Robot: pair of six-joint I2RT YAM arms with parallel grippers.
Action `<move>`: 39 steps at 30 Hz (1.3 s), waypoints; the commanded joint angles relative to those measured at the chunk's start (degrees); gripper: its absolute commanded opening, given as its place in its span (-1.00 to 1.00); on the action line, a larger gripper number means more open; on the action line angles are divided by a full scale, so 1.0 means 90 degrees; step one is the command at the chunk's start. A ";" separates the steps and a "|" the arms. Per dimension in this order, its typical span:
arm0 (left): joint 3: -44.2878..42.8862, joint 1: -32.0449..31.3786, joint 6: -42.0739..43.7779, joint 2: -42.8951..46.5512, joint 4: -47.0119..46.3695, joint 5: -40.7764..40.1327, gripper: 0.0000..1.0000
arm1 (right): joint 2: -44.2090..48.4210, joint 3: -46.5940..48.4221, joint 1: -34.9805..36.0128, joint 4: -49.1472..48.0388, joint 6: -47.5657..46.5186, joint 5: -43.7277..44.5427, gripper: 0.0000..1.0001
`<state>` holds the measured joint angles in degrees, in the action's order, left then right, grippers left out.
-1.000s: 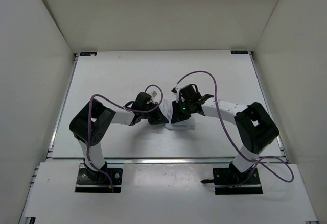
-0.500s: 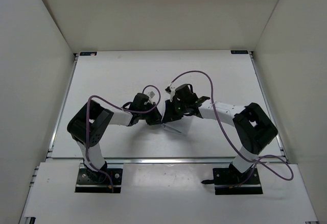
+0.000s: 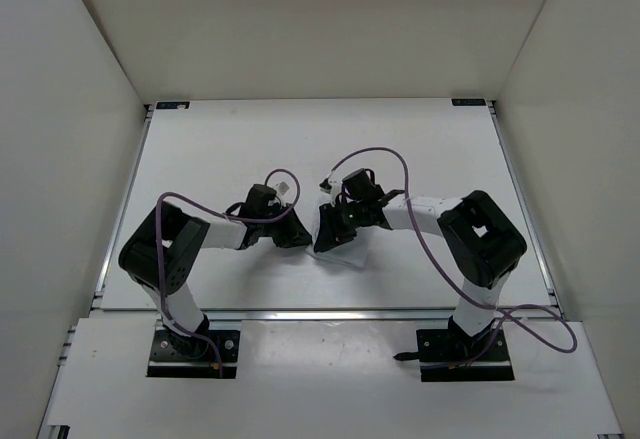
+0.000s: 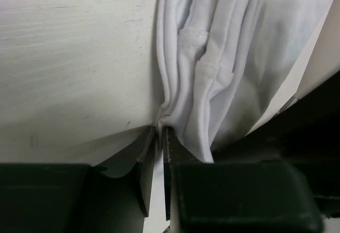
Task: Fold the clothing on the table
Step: Fold the skirt
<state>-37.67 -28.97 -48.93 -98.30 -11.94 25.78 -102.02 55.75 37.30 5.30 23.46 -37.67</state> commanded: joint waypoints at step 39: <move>0.0681 0.2193 0.1081 0.2798 0.1903 0.1236 0.97 | -0.0417 0.0828 -0.0707 0.0211 0.0332 -0.0209 -0.45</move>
<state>-29.58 -10.48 -41.67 -74.81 3.46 33.47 -111.59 61.98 31.03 1.78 29.02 -43.20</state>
